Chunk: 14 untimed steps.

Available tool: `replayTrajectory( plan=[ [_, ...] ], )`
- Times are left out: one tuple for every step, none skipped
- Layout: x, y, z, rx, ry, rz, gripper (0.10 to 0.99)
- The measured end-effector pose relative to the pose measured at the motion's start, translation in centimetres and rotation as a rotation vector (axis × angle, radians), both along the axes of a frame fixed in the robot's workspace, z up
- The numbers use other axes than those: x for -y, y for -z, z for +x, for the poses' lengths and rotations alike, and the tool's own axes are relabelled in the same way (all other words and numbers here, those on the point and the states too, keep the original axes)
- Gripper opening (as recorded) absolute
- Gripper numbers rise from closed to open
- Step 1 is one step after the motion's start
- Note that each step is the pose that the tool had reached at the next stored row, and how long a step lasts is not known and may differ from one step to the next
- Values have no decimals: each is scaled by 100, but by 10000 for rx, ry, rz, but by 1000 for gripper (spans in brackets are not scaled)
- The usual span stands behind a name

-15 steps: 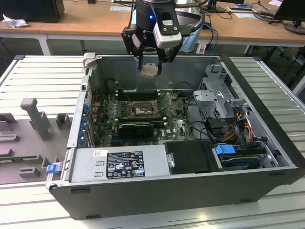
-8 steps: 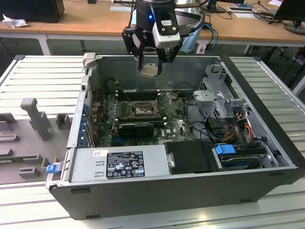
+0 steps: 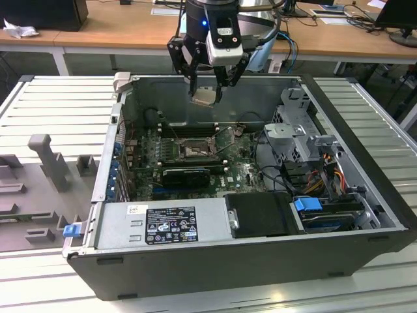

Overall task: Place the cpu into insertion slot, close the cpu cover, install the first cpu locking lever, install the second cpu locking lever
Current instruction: 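Place the cpu into insertion slot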

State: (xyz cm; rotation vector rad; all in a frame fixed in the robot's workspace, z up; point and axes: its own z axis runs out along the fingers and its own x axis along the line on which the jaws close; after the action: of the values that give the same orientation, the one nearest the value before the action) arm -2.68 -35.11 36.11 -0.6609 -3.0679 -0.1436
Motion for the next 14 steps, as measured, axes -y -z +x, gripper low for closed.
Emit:
replayTrajectory(
  plan=[
    [0, 0, 0, 0, 109, 0, 529],
    [0, 2, 0, 0, 256, 0, 529],
    [0, 3, 0, 0, 376, 1, 529],
    [0, 5, 0, -1, 554, 0, 529],
    [0, 6, 0, -1, 674, 0, 529],
    [0, 8, 0, -1, 763, 0, 529],
    [0, 9, 0, 0, 885, 0, 529],
    [0, 10, 0, -1, 969, 0, 529],
    [0, 11, 0, -1, 1049, -1, 529],
    [0, 13, 0, 0, 1220, -1, 529],
    [0, 15, 0, 0, 1364, -2, 529],
    [0, 16, 0, 0, 1457, -2, 529],
    [0, 17, 0, 0, 1636, -2, 529],
    [0, 18, 0, 0, 1767, -1, 529]
  ],
)
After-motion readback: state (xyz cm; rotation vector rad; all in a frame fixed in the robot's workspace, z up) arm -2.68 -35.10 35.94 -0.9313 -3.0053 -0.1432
